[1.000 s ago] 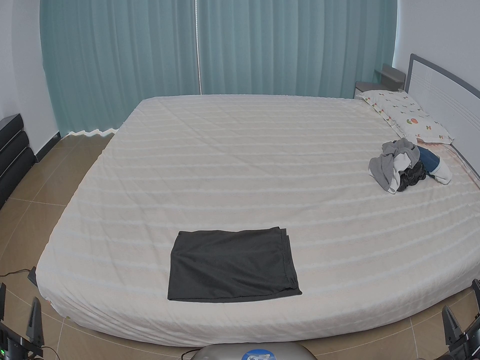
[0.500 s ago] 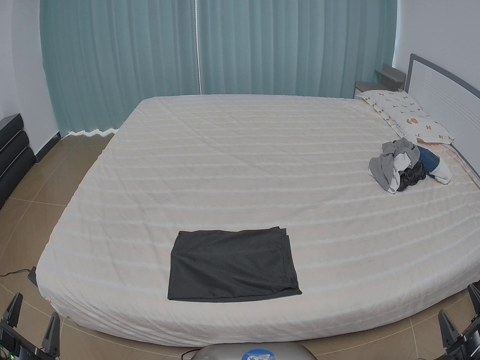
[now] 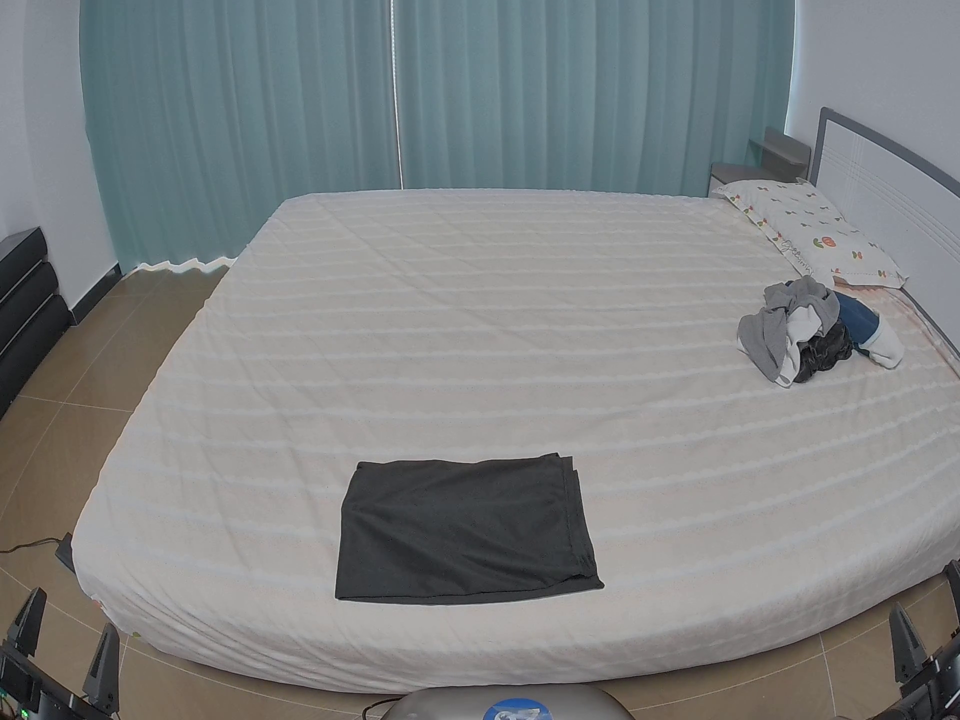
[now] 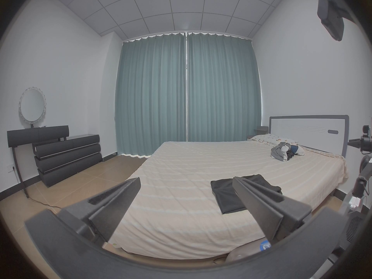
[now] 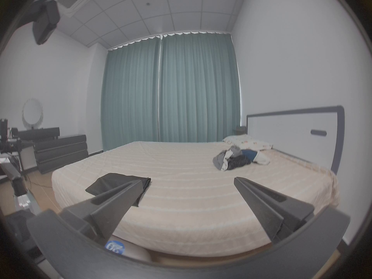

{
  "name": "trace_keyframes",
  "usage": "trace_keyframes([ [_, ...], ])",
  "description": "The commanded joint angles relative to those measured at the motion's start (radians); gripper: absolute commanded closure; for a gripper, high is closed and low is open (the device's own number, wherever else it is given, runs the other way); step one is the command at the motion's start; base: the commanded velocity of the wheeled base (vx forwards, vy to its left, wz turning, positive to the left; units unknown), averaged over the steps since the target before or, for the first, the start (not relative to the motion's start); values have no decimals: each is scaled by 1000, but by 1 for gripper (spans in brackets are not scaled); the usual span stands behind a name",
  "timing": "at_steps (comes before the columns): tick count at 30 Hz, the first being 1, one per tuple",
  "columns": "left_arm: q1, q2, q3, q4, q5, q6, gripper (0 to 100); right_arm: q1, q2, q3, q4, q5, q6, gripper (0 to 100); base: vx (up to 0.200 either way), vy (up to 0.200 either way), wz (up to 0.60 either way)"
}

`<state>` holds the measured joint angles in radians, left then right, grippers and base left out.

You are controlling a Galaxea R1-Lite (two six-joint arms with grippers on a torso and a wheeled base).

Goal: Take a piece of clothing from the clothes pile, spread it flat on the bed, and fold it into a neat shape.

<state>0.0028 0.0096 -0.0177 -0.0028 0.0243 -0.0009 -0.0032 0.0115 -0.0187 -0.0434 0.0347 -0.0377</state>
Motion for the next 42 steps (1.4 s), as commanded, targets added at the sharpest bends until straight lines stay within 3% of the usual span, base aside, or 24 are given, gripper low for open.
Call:
trace_keyframes([
  [1, 2, -10, 18, 0, 0, -1, 0, 0, -10, 8, 10, -13, 85, 0, 0, 0, 0],
  [7, 2, -10, 18, 0, 2, -1, 0, 3, -10, -3, 48, -7, 145, 0, 0, 0, 0],
  [11, 2, -10, 18, 0, 0, -1, 0, 0, -10, 19, -39, 13, 71, 0, 0, 0, 0],
  [16, 2, -10, 18, 0, 2, -2, 0, 0, -8, 8, 8, 11, 71, 0, 0, 0, 0],
  [23, 2, -10, 18, 0, 2, -5, 0, 0, -10, 13, 2, 91, 35, 0, 0, 0, 0],
  [29, 2, -10, 18, 0, 2, -4, 0, 0, -8, 13, 5, 68, 38, 0, 0, 0, 0],
  [31, 2, -10, 18, 0, 2, -5, 0, -4, -7, 17, 34, -22, 12, 0, 0, 0, 0],
  [42, 0, -10, 18, 0, 2, -4, 0, 3, -11, 16, 51, -29, 27, 0, 0, 0, 0],
])
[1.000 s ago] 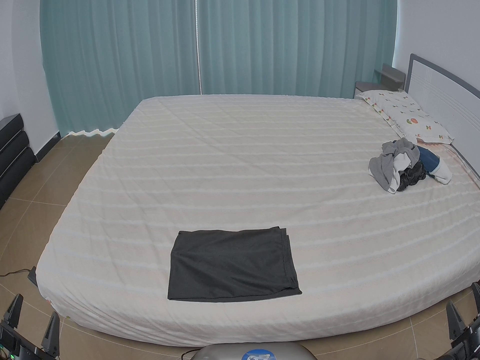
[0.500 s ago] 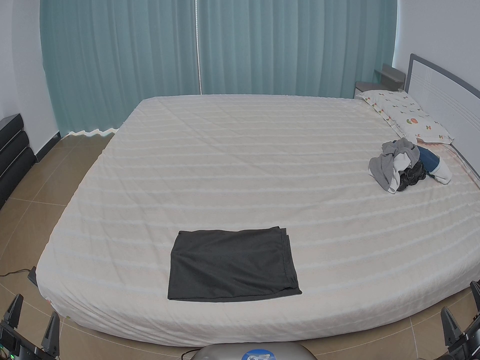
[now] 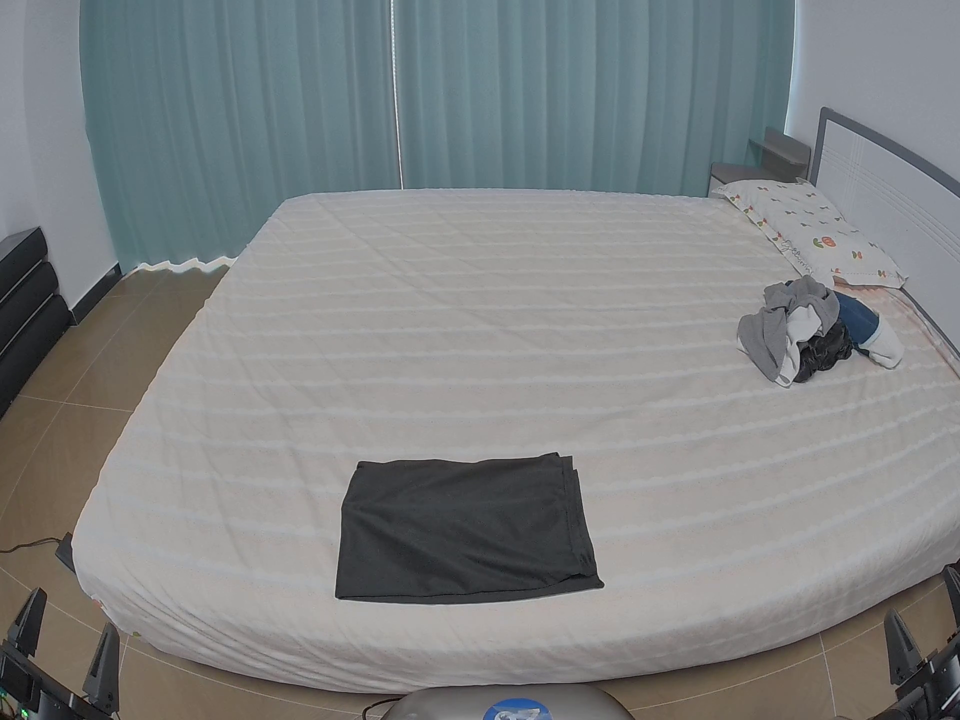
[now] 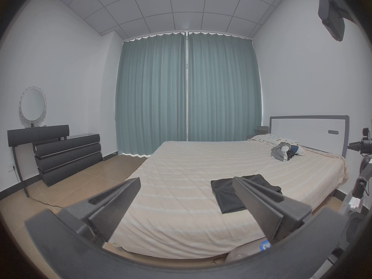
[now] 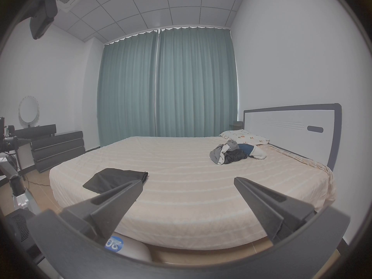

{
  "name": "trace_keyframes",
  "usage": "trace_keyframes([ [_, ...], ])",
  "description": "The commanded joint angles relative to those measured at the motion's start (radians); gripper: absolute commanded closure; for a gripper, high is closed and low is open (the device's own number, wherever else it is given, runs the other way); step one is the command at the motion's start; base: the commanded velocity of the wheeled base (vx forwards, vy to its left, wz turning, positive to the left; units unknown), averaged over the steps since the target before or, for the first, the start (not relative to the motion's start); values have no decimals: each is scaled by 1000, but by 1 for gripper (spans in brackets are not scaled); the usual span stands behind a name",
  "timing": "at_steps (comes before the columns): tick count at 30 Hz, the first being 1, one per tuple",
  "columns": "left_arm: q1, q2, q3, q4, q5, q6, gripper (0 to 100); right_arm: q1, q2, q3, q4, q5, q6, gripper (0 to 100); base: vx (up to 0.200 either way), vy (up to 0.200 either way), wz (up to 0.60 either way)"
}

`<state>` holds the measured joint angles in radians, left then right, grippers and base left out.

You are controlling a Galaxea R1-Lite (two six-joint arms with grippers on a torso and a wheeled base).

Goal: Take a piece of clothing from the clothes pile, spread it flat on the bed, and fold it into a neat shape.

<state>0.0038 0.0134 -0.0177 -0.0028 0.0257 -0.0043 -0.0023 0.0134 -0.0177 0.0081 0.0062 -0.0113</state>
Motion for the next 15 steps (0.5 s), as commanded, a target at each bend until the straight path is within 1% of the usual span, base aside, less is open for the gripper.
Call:
trace_keyframes([
  [1, 1, -13, 18, 1, 0, 0, 0, 2, -12, 15, 0, 0, 1, 0, 0, 0, 0],
  [15, 1, -13, 18, 0, -1, -2, 0, 4, -12, 15, 0, 0, 2, 0, 0, 0, 0],
])
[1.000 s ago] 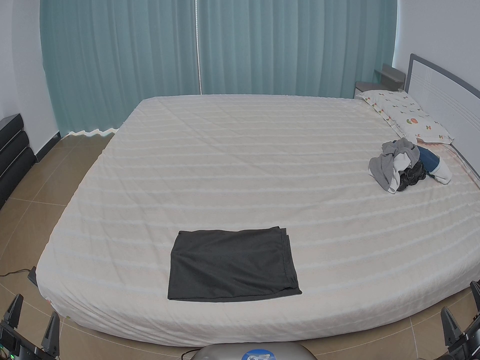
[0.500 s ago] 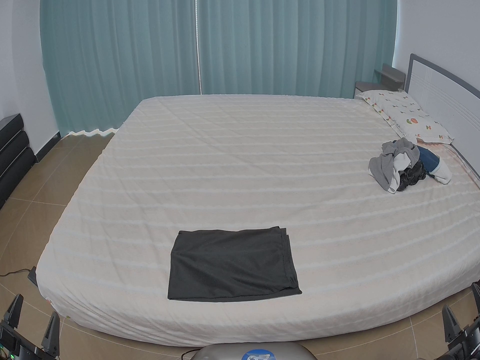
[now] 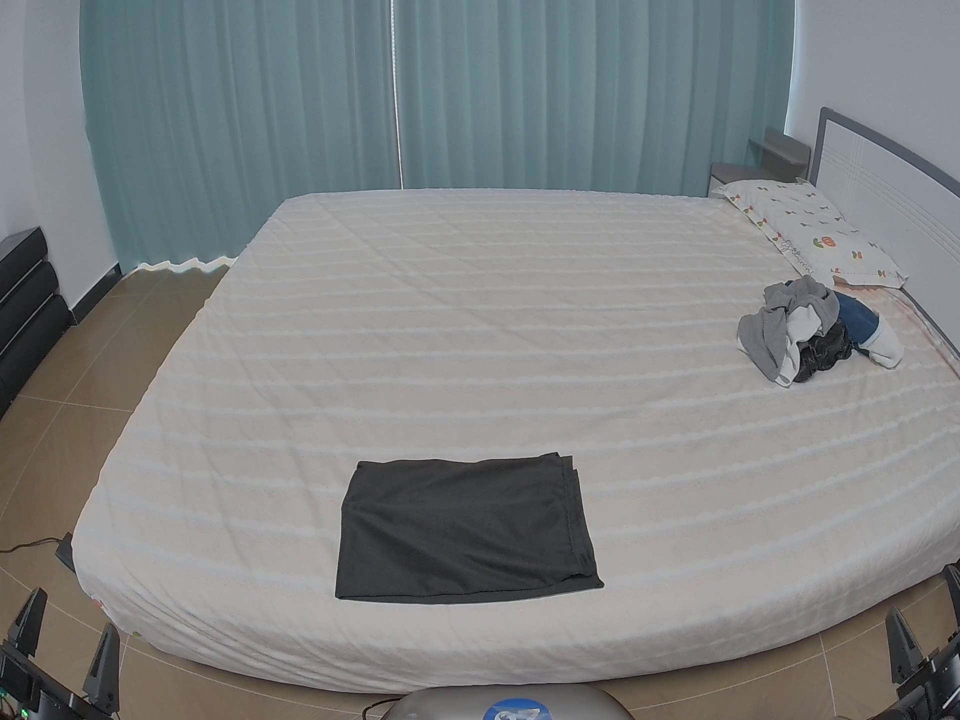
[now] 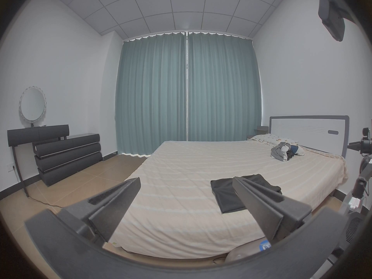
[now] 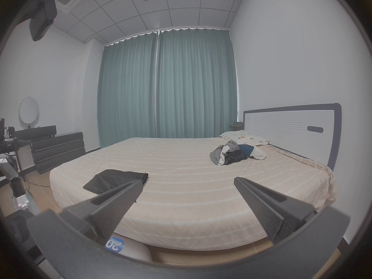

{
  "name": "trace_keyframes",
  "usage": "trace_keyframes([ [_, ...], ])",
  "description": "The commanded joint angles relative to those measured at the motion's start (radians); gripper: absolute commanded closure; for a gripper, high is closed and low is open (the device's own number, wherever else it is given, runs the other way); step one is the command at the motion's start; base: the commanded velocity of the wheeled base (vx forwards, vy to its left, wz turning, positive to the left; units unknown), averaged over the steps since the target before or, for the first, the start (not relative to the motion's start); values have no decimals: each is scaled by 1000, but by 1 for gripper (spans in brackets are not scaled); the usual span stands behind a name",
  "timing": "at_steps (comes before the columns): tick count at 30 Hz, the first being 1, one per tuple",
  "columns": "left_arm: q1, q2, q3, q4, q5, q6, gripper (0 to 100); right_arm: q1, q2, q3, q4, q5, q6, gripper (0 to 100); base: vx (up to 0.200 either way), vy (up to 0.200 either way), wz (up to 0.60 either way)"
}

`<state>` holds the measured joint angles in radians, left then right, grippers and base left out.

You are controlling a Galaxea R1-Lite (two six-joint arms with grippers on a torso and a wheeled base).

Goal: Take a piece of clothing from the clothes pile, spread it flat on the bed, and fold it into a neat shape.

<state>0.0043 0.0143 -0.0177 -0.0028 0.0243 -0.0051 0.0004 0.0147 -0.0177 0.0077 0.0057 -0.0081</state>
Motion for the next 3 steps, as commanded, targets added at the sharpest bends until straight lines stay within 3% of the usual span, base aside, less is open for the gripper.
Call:
trace_keyframes([
  [1, 0, -14, 18, 0, 0, -1, 0, 0, -13, 15, 0, 0, 0, 0, 0, 0, 0],
  [3, 0, -14, 18, 0, 0, -1, 0, 0, -13, 15, 2, 0, 0, 0, 0, 0, 0],
])
